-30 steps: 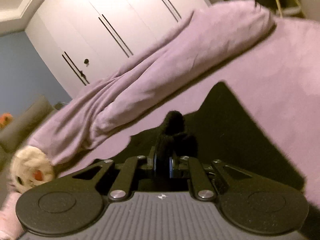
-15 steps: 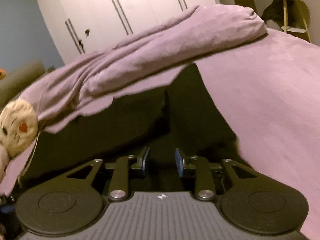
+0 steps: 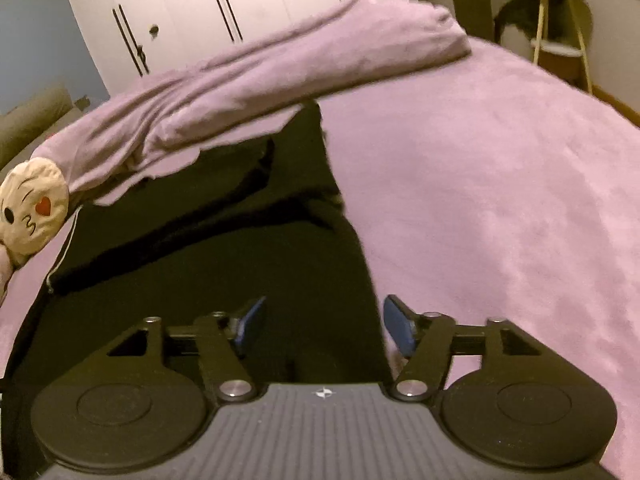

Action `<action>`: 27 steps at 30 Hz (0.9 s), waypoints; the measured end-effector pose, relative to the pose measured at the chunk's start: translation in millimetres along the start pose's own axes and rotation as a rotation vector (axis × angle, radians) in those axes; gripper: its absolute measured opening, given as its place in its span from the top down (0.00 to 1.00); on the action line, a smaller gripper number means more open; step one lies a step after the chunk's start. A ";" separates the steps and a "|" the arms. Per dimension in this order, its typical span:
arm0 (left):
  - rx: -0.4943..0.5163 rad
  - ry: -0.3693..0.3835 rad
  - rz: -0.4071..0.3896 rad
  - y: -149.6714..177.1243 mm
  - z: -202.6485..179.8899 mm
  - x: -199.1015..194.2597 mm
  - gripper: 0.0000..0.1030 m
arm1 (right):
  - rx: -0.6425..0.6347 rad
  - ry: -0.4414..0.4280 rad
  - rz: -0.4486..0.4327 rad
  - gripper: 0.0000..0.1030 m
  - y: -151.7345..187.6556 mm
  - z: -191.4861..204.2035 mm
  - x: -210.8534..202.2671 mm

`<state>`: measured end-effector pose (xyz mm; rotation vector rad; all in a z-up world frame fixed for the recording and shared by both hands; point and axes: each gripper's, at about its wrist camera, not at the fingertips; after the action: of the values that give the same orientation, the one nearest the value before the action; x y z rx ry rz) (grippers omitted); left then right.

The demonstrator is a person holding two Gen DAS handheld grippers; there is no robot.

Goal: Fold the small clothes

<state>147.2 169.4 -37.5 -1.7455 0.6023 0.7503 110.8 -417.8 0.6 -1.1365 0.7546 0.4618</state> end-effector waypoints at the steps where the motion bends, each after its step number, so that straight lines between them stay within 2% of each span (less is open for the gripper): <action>1: -0.019 -0.010 0.018 4.0 6.7 0.0 0.05 | 0.010 -0.002 0.038 0.35 2.8 -6.5 -1.6; 3: -0.064 -0.004 0.054 11.2 18.5 -0.1 0.05 | 0.021 -0.014 0.100 0.35 8.8 -15.1 -5.1; 5: -0.109 0.049 0.080 18.2 28.6 -1.3 0.05 | 0.019 -0.027 0.135 0.35 15.3 -21.2 -7.8; 9: -0.133 0.112 0.076 24.6 36.0 -4.8 0.05 | 0.065 -0.079 0.221 0.36 25.6 -30.7 -1.9; 13: -0.150 0.137 0.093 24.1 36.6 -7.9 0.11 | 0.086 -0.102 0.189 0.36 26.6 -34.1 -10.3; 15: -0.152 0.100 0.100 24.6 32.4 -7.9 0.17 | 0.097 -0.116 0.188 0.36 27.1 -35.1 -9.3; 18: -0.160 0.072 0.104 25.0 25.0 -6.7 0.16 | 0.077 -0.095 0.207 0.36 30.4 -33.7 -5.1; 22: -0.100 0.054 0.113 27.4 14.3 -4.1 0.16 | 0.039 -0.094 0.242 0.37 30.4 -29.2 -2.3; 25: -0.096 0.071 0.111 29.5 15.3 -6.1 0.19 | 0.010 -0.090 0.279 0.38 32.6 -27.1 0.1; 27: -0.107 0.082 0.111 30.6 19.5 -7.8 0.26 | -0.010 -0.088 0.300 0.42 34.1 -25.8 0.0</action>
<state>116.3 179.7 -55.3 -1.8599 0.7307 0.8034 80.0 -429.2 -26.7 -1.0079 0.8500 0.7635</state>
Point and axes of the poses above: each gripper's, at about its wrist camera, not at the fingertips, and x roughly the way its jaws point, z to its left, y to its underside, and after that the axes turned 4 degrees about y, right-handed
